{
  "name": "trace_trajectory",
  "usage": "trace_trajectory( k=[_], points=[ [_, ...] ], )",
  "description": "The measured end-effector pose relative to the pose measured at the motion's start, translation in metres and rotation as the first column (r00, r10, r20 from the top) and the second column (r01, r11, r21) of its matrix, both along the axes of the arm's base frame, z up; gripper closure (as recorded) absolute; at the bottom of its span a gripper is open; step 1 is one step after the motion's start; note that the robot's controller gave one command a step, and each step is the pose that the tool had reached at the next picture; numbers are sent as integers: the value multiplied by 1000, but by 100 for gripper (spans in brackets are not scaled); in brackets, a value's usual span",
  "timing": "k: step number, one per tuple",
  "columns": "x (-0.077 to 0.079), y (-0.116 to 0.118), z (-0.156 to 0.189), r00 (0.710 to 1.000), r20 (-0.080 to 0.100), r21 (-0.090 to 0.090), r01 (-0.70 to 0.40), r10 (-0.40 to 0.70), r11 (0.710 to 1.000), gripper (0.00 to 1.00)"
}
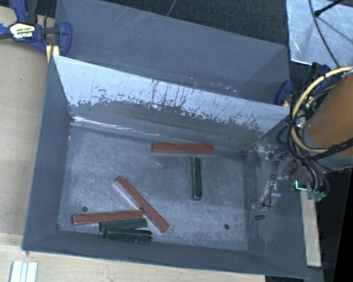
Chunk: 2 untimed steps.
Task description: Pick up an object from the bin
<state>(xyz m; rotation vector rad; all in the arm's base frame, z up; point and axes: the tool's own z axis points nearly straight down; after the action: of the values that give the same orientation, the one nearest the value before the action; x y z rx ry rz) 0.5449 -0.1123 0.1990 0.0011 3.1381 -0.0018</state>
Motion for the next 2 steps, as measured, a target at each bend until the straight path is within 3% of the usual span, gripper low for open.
trace_trajectory(
  k=[1, 2],
  points=[
    [0, 0, 0, 1000, 0, 0, -1, 1, 1000, 0],
    [19, 17, -40, 988, 2, -1, -153, 153, 988, 0]
  ],
)
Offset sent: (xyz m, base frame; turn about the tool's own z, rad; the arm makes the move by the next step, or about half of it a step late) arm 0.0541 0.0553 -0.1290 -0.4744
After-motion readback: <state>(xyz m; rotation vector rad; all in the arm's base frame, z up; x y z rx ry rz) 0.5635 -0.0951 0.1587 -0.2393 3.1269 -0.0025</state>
